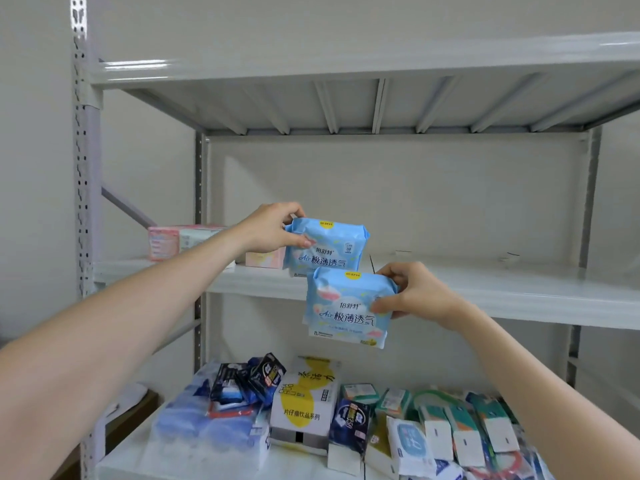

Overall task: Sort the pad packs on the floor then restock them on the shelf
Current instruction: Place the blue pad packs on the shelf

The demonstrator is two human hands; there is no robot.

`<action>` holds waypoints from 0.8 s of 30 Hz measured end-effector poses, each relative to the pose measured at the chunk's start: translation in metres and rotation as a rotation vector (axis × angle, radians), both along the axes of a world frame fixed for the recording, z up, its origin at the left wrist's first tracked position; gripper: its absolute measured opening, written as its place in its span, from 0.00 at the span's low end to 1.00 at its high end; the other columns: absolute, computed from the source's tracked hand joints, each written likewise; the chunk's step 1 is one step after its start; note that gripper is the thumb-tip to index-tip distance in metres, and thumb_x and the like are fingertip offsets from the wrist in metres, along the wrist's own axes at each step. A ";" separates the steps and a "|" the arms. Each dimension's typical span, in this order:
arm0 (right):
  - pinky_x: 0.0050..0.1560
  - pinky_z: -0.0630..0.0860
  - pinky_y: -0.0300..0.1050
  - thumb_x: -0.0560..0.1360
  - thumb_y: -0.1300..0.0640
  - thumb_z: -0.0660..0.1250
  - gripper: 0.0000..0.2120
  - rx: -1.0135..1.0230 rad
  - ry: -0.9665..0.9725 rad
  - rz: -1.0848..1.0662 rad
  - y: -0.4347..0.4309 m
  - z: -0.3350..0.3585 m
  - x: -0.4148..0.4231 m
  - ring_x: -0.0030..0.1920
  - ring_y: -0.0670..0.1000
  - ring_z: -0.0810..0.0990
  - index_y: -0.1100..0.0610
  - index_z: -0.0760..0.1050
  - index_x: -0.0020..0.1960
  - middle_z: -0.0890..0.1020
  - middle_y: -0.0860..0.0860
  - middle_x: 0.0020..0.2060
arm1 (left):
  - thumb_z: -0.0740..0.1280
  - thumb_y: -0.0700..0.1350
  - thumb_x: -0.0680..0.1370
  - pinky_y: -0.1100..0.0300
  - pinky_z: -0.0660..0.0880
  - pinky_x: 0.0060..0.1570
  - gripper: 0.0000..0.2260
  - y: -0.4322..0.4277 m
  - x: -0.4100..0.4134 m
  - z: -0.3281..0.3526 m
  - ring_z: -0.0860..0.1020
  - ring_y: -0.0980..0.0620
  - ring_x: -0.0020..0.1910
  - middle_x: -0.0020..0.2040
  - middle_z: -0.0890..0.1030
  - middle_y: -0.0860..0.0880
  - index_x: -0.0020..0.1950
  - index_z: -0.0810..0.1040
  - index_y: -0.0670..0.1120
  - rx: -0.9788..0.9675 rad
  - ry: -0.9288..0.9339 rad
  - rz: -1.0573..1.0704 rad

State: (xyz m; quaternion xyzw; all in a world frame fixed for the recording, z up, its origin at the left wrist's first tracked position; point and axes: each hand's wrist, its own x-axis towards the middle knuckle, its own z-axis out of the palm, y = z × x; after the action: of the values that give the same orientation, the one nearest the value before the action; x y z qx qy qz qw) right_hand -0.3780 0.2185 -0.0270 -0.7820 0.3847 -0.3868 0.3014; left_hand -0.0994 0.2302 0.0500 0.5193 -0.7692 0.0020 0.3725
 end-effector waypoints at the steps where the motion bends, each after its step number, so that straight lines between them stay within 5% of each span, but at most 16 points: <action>1: 0.41 0.83 0.49 0.65 0.68 0.77 0.17 -0.004 -0.005 0.003 -0.011 0.006 0.002 0.44 0.54 0.85 0.59 0.77 0.50 0.84 0.57 0.46 | 0.78 0.49 0.69 0.72 0.67 0.28 0.13 -0.011 0.003 0.005 0.77 0.62 0.37 0.42 0.83 0.56 0.44 0.73 0.54 -0.001 0.003 -0.004; 16: 0.39 0.82 0.45 0.67 0.67 0.76 0.15 -0.058 -0.047 -0.077 -0.163 0.066 0.065 0.43 0.53 0.86 0.61 0.77 0.52 0.85 0.56 0.46 | 0.77 0.52 0.69 0.56 0.70 0.45 0.17 -0.189 0.076 0.061 0.77 0.50 0.46 0.49 0.84 0.45 0.50 0.75 0.48 0.005 -0.038 -0.035; 24: 0.34 0.80 0.41 0.68 0.67 0.74 0.14 -0.046 0.043 -0.133 -0.231 0.089 0.087 0.40 0.50 0.86 0.62 0.76 0.52 0.85 0.54 0.42 | 0.77 0.51 0.69 0.60 0.67 0.36 0.15 -0.281 0.091 0.067 0.73 0.52 0.45 0.47 0.80 0.47 0.48 0.75 0.50 0.082 -0.052 -0.055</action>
State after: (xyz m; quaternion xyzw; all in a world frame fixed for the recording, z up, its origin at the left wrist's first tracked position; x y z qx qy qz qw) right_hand -0.2911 -0.0128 0.0624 -0.7697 0.4331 -0.3979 0.2485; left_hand -0.0086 -0.0510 0.1174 0.5125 -0.7920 -0.0261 0.3307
